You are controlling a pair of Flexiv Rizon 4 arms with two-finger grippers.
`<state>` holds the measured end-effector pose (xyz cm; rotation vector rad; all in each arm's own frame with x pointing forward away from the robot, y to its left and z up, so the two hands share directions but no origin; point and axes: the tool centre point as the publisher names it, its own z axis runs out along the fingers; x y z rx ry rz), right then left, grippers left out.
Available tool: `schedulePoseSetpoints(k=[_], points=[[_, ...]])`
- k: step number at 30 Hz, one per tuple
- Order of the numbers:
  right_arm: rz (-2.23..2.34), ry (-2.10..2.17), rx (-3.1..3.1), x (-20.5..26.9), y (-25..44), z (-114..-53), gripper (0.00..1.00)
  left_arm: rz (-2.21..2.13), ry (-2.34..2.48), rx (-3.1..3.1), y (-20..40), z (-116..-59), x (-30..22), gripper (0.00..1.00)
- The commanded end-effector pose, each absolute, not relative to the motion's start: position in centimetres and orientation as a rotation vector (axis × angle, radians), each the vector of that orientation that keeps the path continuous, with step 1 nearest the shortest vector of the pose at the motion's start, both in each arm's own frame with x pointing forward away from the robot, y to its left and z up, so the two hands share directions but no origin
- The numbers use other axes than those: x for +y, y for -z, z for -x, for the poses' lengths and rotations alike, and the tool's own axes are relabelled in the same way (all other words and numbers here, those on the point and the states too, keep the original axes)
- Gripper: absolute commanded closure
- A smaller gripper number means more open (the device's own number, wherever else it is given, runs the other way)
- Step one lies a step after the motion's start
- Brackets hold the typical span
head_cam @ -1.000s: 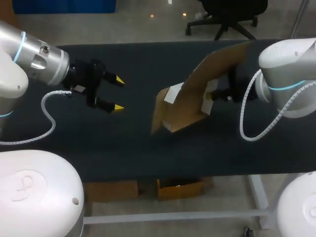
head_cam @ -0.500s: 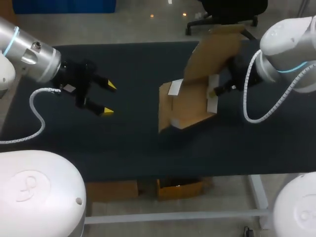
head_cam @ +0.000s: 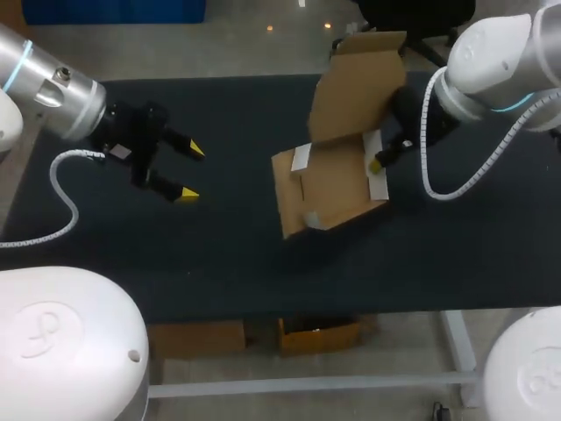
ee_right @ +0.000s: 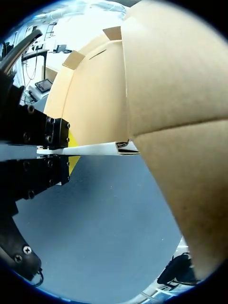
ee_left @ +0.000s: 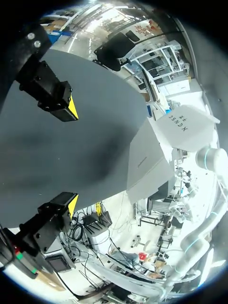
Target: Assemble the packaging by folding the flat box into shape, placing the metal phone stand inside, and closing the box properly
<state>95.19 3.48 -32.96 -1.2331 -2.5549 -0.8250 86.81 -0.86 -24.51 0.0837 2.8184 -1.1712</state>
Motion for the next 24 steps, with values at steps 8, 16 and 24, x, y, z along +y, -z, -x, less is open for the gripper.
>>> schedulePoseSetpoints(k=[8, 16, 24], points=[[1.322, 0.554, -2.497, 2.8, 32.6, -95.0, 1.00, -0.043, 1.034, 2.791, 24.7, -87.0, -0.9, 0.00], [1.461, 0.318, -2.401, 2.1, 32.9, -93.4, 1.00, -0.017, 0.907, 2.742, 25.0, -87.2, -0.4, 0.00], [1.607, 0.144, -2.360, 1.1, 32.9, -91.4, 1.00, 0.035, 0.836, 2.711, 25.0, -87.8, 1.0, 0.00]])
